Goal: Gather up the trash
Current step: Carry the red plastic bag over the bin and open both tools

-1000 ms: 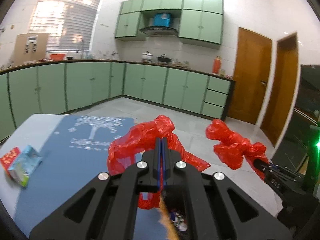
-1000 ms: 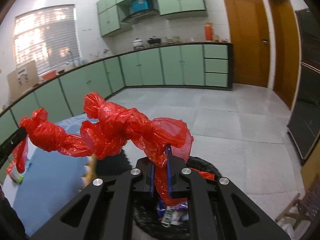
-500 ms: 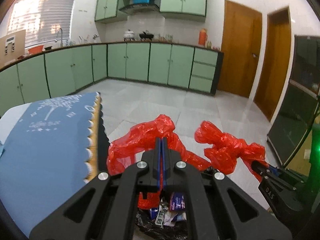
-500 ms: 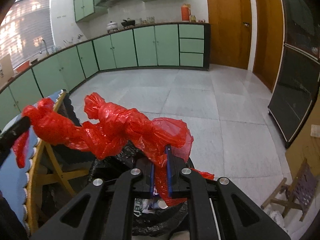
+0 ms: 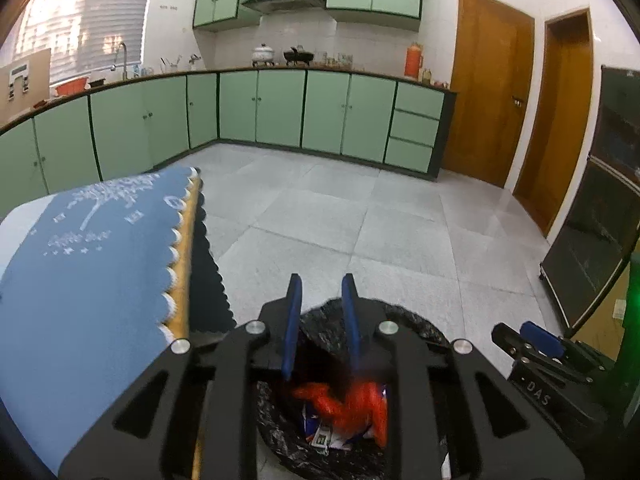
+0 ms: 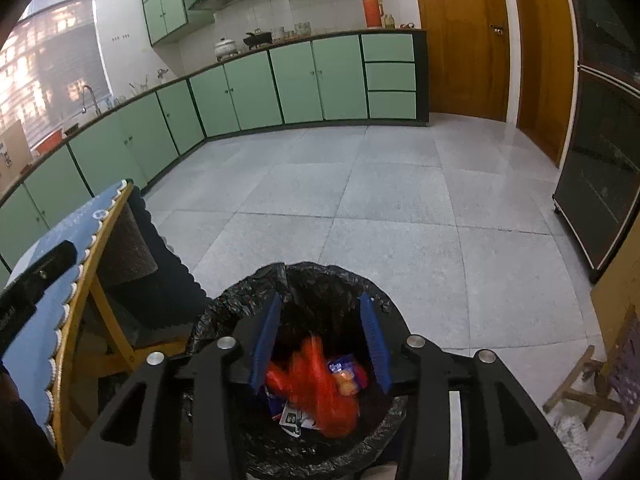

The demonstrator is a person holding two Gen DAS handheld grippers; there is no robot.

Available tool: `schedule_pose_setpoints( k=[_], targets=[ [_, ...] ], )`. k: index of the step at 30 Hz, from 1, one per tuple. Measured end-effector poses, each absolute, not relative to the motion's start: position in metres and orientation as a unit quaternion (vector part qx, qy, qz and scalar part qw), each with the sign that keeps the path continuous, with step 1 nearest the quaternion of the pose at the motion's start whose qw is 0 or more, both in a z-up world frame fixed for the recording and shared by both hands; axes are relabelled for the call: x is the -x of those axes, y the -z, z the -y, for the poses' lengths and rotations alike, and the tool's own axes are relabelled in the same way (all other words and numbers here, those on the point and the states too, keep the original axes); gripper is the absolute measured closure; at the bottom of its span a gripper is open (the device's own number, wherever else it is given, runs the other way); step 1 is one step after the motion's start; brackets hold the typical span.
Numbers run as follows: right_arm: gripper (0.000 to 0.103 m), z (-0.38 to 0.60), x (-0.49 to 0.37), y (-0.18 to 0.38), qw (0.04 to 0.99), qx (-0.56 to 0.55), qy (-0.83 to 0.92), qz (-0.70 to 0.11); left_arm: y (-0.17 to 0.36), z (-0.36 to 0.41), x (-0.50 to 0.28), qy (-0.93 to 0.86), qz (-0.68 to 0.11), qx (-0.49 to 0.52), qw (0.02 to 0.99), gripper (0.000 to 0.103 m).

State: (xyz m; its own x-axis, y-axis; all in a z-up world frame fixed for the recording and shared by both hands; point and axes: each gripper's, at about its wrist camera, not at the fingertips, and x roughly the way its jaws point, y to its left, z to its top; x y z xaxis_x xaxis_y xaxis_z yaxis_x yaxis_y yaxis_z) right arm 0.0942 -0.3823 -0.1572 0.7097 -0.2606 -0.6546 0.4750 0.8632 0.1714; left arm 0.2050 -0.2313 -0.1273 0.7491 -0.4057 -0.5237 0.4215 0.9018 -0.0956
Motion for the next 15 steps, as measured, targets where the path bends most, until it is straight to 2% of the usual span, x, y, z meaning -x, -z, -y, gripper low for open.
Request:
schedule_pose_setpoints(
  k=[7,12,15],
  targets=[
    [0.053,0.349,-0.087,0.114,0.932,-0.151,0.179,-0.275,0.088,0.179,-0.186,0.199,-0.221,0.001,0.955,0.075],
    [0.049,0.291,-0.092,0.083,0.951,-0.139,0.121,-0.248,0.071,0.115,-0.173,0.153,-0.210,0.008,0.966,0.070],
    [0.039,0.245,-0.104,0.074,0.958,-0.127,0.076,-0.246,0.069,0.070,-0.169,0.110,-0.213,0.000,0.971,0.067]
  ],
)
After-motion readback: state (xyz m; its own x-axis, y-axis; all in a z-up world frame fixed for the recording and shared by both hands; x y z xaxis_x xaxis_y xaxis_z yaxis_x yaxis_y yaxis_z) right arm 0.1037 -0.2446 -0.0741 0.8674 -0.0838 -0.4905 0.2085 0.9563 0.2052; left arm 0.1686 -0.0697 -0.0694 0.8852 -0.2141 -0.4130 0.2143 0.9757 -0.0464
